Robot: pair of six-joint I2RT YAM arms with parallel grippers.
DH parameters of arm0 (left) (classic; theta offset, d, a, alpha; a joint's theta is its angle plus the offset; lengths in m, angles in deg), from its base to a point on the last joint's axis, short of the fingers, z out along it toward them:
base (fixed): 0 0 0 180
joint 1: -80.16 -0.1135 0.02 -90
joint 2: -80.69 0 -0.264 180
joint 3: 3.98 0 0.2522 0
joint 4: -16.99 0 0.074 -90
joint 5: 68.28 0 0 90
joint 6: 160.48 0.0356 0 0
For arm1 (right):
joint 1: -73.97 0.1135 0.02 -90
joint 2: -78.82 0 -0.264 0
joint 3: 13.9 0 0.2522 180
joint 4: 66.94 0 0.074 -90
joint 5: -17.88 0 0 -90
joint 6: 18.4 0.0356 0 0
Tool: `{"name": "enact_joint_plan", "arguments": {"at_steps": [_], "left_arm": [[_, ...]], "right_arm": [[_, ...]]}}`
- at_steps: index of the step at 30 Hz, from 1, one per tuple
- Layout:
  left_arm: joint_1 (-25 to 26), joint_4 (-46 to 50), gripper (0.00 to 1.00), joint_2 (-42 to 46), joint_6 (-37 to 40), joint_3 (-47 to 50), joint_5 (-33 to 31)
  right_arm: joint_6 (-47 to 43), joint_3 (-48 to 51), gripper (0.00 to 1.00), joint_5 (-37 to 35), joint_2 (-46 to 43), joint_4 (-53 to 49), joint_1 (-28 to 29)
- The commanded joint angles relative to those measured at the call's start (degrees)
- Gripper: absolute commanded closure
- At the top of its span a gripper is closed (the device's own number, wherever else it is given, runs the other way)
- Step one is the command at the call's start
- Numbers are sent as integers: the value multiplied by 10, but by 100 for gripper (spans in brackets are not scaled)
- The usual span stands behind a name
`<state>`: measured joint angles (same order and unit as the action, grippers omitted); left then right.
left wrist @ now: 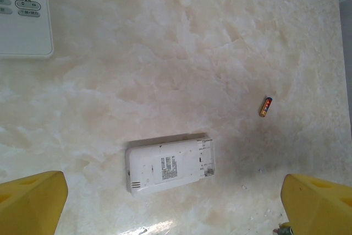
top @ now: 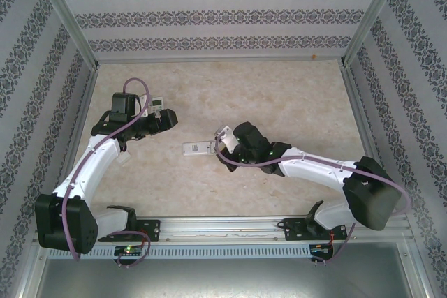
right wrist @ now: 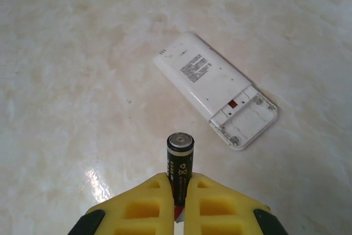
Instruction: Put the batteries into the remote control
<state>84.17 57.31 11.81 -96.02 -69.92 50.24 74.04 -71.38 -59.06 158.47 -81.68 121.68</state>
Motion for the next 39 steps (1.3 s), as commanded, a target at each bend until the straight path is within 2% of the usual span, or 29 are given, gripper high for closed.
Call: {"name": "enact_joint_plan", "arguments": {"at_steps": [1,7,10,13,15,17,19,23,25,39], "left_arm": [[-2,-11,0,11,1,7,7],[-2,-15,0,12,0,11,8],[-2,-20,0,9,-2,11,12],[-2,-26,0,8,-6,11,16],[-2,-30,0,9,-7,14,16],[-2,-31,0,11,-9,17,14],[-2,-42,0,10,-15,25,18],[-2,-44,0,3,-14,23,25],[-2,-43,0,4,-11,20,23],[-2,-25,0,7,0,19,17]], "right_arm": [[-62,-17,92,49,-15,-14,-10],[-109,-21,92,59,-17,-23,-9],[-72,-41,92,40,-4,-27,-9],[137,-107,91,-41,50,-82,-17],[273,-156,91,31,104,-123,-45],[372,-191,90,90,152,-140,-59],[424,-223,90,130,191,-154,-65],[396,-322,91,134,264,-282,-66],[388,-342,92,123,280,-308,-65],[358,-376,88,83,331,-352,-69]]}}
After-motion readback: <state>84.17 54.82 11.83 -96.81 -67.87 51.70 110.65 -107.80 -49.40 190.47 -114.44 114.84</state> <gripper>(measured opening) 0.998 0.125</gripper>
